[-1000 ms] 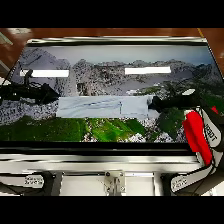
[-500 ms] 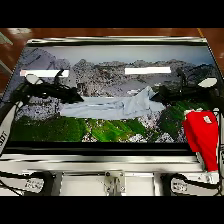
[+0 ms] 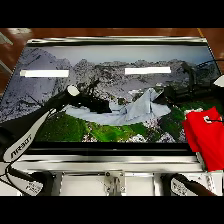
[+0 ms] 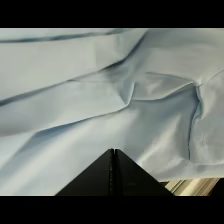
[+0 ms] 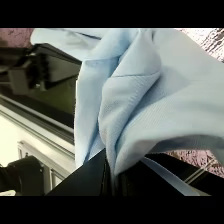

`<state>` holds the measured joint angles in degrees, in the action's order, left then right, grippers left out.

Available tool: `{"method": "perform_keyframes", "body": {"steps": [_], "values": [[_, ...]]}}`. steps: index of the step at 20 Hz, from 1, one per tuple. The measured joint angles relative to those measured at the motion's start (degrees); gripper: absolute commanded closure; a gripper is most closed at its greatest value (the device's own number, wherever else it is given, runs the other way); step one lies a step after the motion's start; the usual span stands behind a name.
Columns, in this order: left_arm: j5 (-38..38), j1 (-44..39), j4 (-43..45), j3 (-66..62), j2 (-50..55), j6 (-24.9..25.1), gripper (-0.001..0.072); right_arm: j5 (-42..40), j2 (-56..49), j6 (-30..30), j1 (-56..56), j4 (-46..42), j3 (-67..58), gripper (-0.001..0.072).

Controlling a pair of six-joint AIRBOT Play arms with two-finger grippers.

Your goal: Fold the shirts.

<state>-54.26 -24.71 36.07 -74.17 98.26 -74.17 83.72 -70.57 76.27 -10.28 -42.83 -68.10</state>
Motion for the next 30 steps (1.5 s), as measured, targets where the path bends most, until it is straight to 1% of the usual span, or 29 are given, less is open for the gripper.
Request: {"method": "perform_keyframes", "body": {"steps": [3,10,13,16,19,23,26,27,28,29,30], "values": [[1.0,-3.7,-5.4,0.0,2.4,0.6,0.0668,0.8,2.0,0.6,0.0,-0.1,0.0,0.0649],[3.7,-10.1,-13.3,0.0,6.9,2.0,0.0669,1.4,5.5,1.1,0.0,-0.1,0.0,0.0649],[8.0,-10.1,-16.0,-0.1,6.6,4.0,0.0669,2.2,6.0,1.7,1.5,-1.3,0.0,0.0649],[10.7,-7.0,-16.0,-0.2,3.3,6.1,0.067,1.6,6.0,2.2,6.5,-6.6,0.0,0.0649],[11.8,-0.7,-11.4,-0.3,-3.0,7.5,0.0669,-4.2,4.5,2.2,14.0,-8.9,0.0,0.0649],[10.6,10.3,-6.6,-0.3,-13.3,8.2,0.0669,-17.8,-1.0,1.0,26.8,-5.9,0.0,0.065],[6.1,17.5,-5.4,-0.3,-20.9,8.4,0.0669,-28.0,-7.3,0.5,36.1,-2.7,0.0,0.0649],[4.3,19.6,-5.0,-0.3,-23.4,8.4,0.0669,-31.7,-9.8,0.7,38.9,-1.4,0.0,0.0635],[2.8,21.4,-4.8,-0.3,-25.7,8.4,0.0669,-35.4,-12.3,1.2,41.1,0.3,0.0,0.05],[1.2,22.7,-4.7,-0.3,-27.8,8.4,0.0669,-39.5,-14.9,1.7,43.0,3.0,0.0,0.02],[-0.3,23.7,-4.7,-0.3,-29.7,8.5,0.0669,-43.6,-17.2,2.0,44.5,7.1,0.0,0.0093]]}}
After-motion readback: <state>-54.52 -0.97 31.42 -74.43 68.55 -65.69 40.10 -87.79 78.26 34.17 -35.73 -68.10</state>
